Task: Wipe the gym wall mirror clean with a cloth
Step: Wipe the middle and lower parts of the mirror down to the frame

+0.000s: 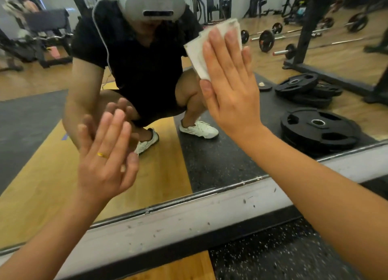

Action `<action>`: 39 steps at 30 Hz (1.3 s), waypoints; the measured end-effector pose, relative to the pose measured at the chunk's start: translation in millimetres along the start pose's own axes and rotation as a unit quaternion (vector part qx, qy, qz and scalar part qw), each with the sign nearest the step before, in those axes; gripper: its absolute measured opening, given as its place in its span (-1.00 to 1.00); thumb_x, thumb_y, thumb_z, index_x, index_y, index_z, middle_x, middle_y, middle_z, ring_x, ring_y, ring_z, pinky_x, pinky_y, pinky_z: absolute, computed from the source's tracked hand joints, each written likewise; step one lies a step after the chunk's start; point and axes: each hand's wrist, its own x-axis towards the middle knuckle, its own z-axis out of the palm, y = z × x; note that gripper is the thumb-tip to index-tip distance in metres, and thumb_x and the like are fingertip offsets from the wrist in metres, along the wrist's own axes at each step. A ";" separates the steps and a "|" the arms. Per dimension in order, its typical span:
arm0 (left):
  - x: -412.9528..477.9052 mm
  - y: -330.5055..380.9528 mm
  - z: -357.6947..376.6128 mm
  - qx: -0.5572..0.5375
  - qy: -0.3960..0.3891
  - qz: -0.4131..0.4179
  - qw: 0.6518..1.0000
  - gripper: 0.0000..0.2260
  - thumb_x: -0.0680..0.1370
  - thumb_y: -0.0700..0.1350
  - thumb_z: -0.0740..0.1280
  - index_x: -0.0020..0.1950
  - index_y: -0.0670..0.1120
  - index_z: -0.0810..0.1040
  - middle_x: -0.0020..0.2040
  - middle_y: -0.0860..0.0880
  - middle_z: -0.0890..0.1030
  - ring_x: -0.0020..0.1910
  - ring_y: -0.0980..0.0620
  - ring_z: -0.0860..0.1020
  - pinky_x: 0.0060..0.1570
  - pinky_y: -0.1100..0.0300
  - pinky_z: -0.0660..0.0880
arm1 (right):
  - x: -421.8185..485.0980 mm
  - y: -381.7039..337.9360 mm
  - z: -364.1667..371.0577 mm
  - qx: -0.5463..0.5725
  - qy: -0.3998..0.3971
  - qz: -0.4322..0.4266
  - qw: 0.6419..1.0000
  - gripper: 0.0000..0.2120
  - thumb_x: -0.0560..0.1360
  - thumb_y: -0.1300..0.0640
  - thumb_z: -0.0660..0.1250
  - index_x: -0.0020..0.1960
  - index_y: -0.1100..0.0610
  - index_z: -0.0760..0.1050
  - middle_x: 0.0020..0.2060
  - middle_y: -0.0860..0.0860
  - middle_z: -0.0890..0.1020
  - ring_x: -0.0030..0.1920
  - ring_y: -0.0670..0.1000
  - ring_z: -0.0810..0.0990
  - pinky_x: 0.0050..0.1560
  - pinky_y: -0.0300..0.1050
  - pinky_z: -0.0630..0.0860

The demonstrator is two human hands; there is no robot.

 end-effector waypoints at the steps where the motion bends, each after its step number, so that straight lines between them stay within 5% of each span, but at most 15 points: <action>1: 6.1 6.4 -1.2 -0.020 -0.005 0.017 1.000 -0.39 0.57 -0.21 0.29 0.62 -0.26 0.24 0.64 -0.19 0.21 0.62 -0.21 0.23 0.56 -0.28 0.06 | -1.7 -0.2 0.3 -0.001 0.010 0.002 1.000 -0.57 0.73 0.14 0.10 0.48 0.37 0.39 0.44 0.31 0.47 0.48 0.34 0.39 0.56 0.20 0.16; 5: 48.6 51.6 2.3 -0.079 -0.051 0.032 0.995 -0.45 0.56 -0.20 0.32 0.55 -0.26 0.36 0.57 -0.19 0.34 0.60 -0.15 0.28 0.56 -0.25 0.10 | -37.3 12.8 -5.5 0.009 0.011 0.085 0.996 -0.57 0.72 0.18 0.11 0.53 0.34 0.32 0.50 0.28 0.40 0.54 0.30 0.29 0.60 0.16 0.07; 8: 86.2 68.5 7.9 -0.085 -0.084 0.105 0.987 -0.52 0.57 -0.17 0.31 0.50 -0.22 0.47 0.53 -0.16 0.42 0.56 -0.14 0.36 0.57 -0.20 0.08 | -75.1 49.0 -12.6 0.008 0.026 0.232 0.972 -0.54 0.72 0.20 0.10 0.58 0.32 0.22 0.58 0.24 0.27 0.60 0.25 0.16 0.63 0.10 -0.01; 11: 129.3 76.5 27.5 -0.057 -0.113 0.139 0.982 -0.52 0.59 -0.14 0.28 0.52 -0.23 0.45 0.56 -0.17 0.38 0.58 -0.16 0.32 0.60 -0.20 0.03 | -88.1 93.3 -28.2 0.041 0.158 0.478 0.863 -0.52 0.75 0.16 0.05 0.61 0.31 0.16 0.62 0.21 0.21 0.65 0.18 0.08 0.65 0.11 0.00; 13: 148.3 82.6 42.4 -0.032 -0.135 0.153 0.978 -0.51 0.62 -0.12 0.24 0.54 -0.23 0.42 0.59 -0.17 0.34 0.60 -0.17 0.27 0.60 -0.26 0.05 | -81.2 100.3 -32.9 0.065 0.200 0.534 0.819 -0.50 0.74 0.14 0.05 0.62 0.32 0.15 0.62 0.20 0.20 0.65 0.17 0.05 0.65 0.05 0.00; 15: 153.7 84.6 52.2 -0.005 -0.150 0.174 0.973 -0.50 0.64 -0.10 0.21 0.57 -0.23 0.37 0.61 -0.17 0.30 0.62 -0.17 0.24 0.56 -0.32 0.13 | -63.8 79.7 -25.9 0.080 0.209 0.522 0.823 -0.51 0.73 0.14 0.06 0.61 0.30 0.17 0.62 0.20 0.20 0.65 0.20 0.04 0.64 -0.05 -0.01; 18: 152.2 82.5 54.0 0.023 -0.157 0.189 0.969 -0.48 0.65 -0.08 0.22 0.59 -0.23 0.34 0.63 -0.17 0.27 0.62 -0.17 0.24 0.52 -0.34 0.20 | -51.5 49.5 -15.7 0.118 0.161 0.396 0.896 -0.52 0.72 0.16 0.10 0.58 0.33 0.22 0.59 0.24 0.25 0.63 0.28 0.08 0.65 0.08 0.06; 21: 156.5 80.8 54.1 0.011 -0.171 0.197 0.965 -0.49 0.64 -0.09 0.23 0.58 -0.24 0.35 0.63 -0.18 0.27 0.61 -0.21 0.25 0.49 -0.38 0.21 | -92.2 94.3 -29.4 0.063 0.059 0.254 0.963 -0.53 0.74 0.10 0.05 0.57 0.32 0.26 0.55 0.27 0.33 0.60 0.29 0.18 0.62 0.15 0.13; 24: 157.8 81.8 49.3 0.001 -0.171 0.219 0.961 -0.50 0.64 -0.10 0.22 0.57 -0.24 0.37 0.62 -0.18 0.28 0.60 -0.25 0.26 0.49 -0.40 0.20 | -137.7 136.1 -45.5 0.042 0.065 0.347 0.935 -0.52 0.74 0.08 0.02 0.61 0.27 0.19 0.59 0.22 0.27 0.64 0.12 0.09 0.64 0.03 0.02; 27: 154.9 80.7 55.9 0.009 -0.153 0.219 0.964 -0.51 0.65 -0.09 0.20 0.56 -0.24 0.38 0.63 -0.17 0.27 0.59 -0.29 0.26 0.47 -0.44 0.18 | -119.0 123.2 -42.9 0.064 0.106 0.430 0.894 -0.50 0.72 0.16 0.05 0.62 0.30 0.13 0.62 0.24 0.19 0.65 0.11 -0.01 0.65 0.13 0.00; 31: 142.7 53.6 90.2 0.011 -0.272 0.200 0.941 -0.30 0.57 0.13 0.32 0.59 -0.25 0.31 0.66 -0.19 0.17 0.60 -0.37 0.18 0.41 -0.54 0.16 | -76.7 99.3 -36.4 0.077 0.041 0.221 0.971 -0.51 0.65 0.28 0.23 0.55 0.35 0.28 0.55 0.27 0.33 0.62 0.23 0.12 0.63 0.20 0.04; 33: 144.4 67.0 85.1 -0.003 -0.273 0.153 0.950 -0.37 0.61 0.08 0.23 0.60 -0.23 0.31 0.67 -0.19 0.16 0.63 -0.32 0.14 0.44 -0.51 0.14 | -81.2 111.5 -38.1 0.047 0.033 0.191 0.980 -0.53 0.66 0.24 0.23 0.53 0.35 0.32 0.52 0.26 0.38 0.60 0.24 0.22 0.62 0.18 0.09; 36: 157.0 88.1 75.3 -0.073 -0.228 0.181 0.954 -0.40 0.59 0.03 0.23 0.59 -0.21 0.34 0.65 -0.20 0.21 0.62 -0.30 0.19 0.44 -0.51 0.16 | -109.2 137.3 -43.8 0.026 0.078 0.308 0.948 -0.51 0.69 0.15 0.10 0.57 0.31 0.25 0.56 0.24 0.32 0.61 0.23 0.20 0.64 0.11 0.01; 39: 172.4 105.5 72.0 -0.092 -0.212 0.292 0.928 -0.44 0.60 -0.03 0.25 0.59 -0.15 0.37 0.63 -0.13 0.27 0.61 -0.20 0.26 0.49 -0.42 0.18 | -114.8 145.2 -45.5 0.080 0.177 0.484 0.853 -0.50 0.72 0.16 0.07 0.63 0.26 0.14 0.63 0.16 0.19 0.66 0.11 0.04 0.66 0.09 -0.03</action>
